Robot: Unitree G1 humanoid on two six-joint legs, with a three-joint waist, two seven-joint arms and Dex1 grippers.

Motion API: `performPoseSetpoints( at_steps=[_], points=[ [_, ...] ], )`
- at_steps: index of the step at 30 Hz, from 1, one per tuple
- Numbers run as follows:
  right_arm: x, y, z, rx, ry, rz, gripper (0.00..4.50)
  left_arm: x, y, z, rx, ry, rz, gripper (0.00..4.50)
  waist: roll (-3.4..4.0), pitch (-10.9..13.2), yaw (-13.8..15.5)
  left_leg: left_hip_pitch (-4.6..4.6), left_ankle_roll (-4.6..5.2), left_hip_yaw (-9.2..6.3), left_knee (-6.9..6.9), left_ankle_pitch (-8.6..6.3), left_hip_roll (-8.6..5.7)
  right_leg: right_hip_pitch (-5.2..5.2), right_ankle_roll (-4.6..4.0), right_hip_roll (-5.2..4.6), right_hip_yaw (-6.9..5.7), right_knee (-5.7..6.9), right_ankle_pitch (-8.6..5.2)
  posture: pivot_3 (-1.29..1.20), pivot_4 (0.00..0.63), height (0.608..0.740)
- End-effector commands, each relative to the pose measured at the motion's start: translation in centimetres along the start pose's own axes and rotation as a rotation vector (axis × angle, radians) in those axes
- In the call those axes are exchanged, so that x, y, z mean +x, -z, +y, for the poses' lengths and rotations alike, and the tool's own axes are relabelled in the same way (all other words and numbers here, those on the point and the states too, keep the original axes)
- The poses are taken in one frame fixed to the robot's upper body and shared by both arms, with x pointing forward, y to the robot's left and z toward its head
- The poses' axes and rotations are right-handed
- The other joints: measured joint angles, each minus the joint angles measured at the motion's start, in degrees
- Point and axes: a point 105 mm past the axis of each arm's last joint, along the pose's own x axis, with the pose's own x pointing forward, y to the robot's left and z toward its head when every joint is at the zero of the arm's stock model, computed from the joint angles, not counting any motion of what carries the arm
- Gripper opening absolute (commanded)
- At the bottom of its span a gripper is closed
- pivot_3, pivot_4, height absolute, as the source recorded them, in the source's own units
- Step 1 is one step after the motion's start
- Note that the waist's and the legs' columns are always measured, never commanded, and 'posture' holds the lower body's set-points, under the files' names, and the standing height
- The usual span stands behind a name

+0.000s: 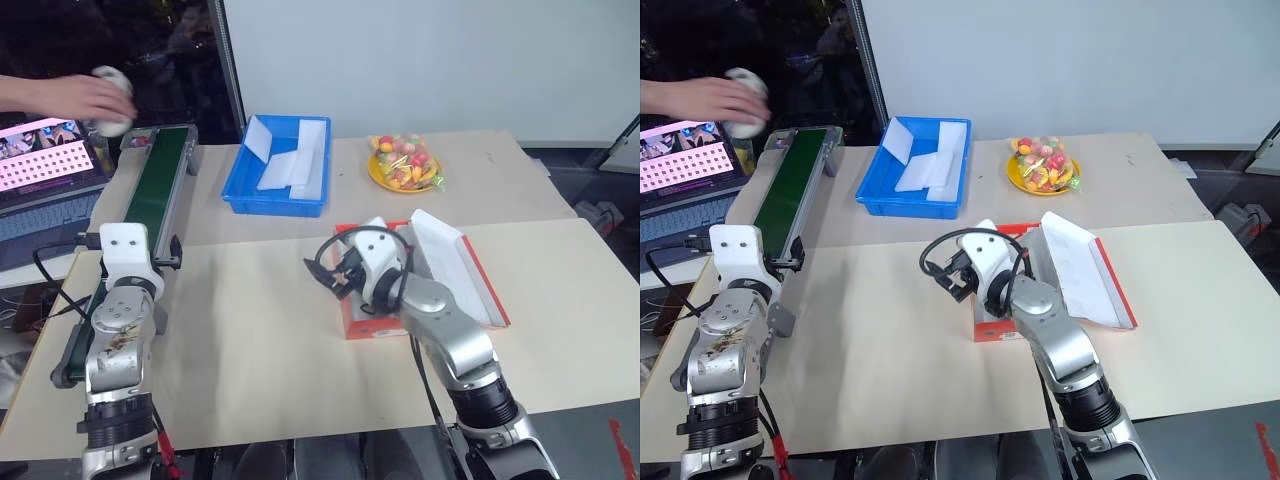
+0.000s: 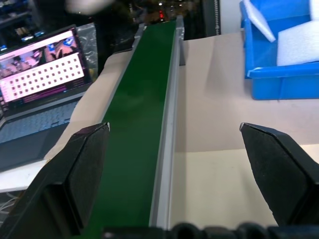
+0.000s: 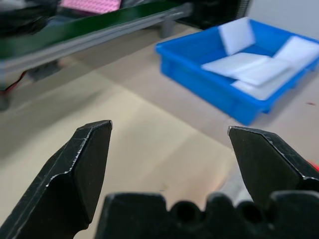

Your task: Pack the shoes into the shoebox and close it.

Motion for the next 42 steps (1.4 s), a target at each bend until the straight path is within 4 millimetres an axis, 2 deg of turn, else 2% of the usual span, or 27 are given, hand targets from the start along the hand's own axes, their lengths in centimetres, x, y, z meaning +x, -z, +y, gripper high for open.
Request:
performPoseSetpoints(
  at_steps=[1, 9, 20, 28, 34, 42],
  points=[
    [0.3, -1.7, -1.1, -0.029, 0.072, -0.086, 4.38, 0.0, -0.3, 1.9, -0.025, -0.048, -0.005, 4.5, 0.0, 0.0, -0.04, 0.0, 0.0, 0.0, 0.0, 0.0, 0.01, 0.0, 0.0, 0.0, 0.0, 0.01, 0.0, 0.0, 0.15, 0.74],
    [0.4, -1.0, -2.2, -0.002, 0.09, -0.036, 4.38, 0.2, 0.2, 3.2, -0.12, -0.064, 0.028, 4.5, 0.0, 0.0, 0.08, -0.01, 0.0, -0.04, -0.01, 0.0, 0.01, 0.0, 0.0, 0.01, -0.01, -0.01, 0.0, 0.0, 0.15, 0.74],
    [0.2, -0.7, -2.4, -0.003, 0.108, -0.027, 4.38, 0.7, -0.9, 2.5, -0.162, -0.02, 0.053, 4.5, -0.01, 0.01, 0.07, -0.01, -0.01, -0.03, -0.01, -0.01, 0.02, 0.0, 0.0, 0.02, -0.01, 0.0, 0.0, 0.0, 0.15, 0.74],
    [0.1, -0.5, -2.3, -0.005, 0.111, -0.021, 4.38, 1.2, -1.1, 2.3, -0.124, 0.038, 0.129, 4.5, -0.01, 0.01, -0.03, -0.01, -0.01, -0.03, -0.03, -0.01, 0.01, 0.0, 0.0, 0.02, 0.0, -0.02, 0.0, 0.0, 0.15, 0.74],
    [0.0, -0.4, -2.4, -0.004, 0.116, -0.019, 4.38, 1.1, -0.5, 3.3, -0.115, 0.007, 0.15, 4.5, -0.02, 0.01, -0.02, -0.01, -0.02, -0.04, -0.05, -0.01, 0.02, -0.02, 0.0, 0.02, 0.0, -0.02, 0.0, 0.0, 0.15, 0.74],
    [0.0, -0.3, -2.4, -0.009, 0.113, -0.011, 4.38, 0.9, 0.7, 7.5, -0.133, -0.168, 0.17, 4.5, -0.02, 0.01, -0.03, -0.01, -0.02, -0.04, -0.09, -0.01, 0.03, -0.05, 0.0, 0.02, 0.0, -0.03, 0.0, 0.0, 0.15, 0.74]
  ],
)
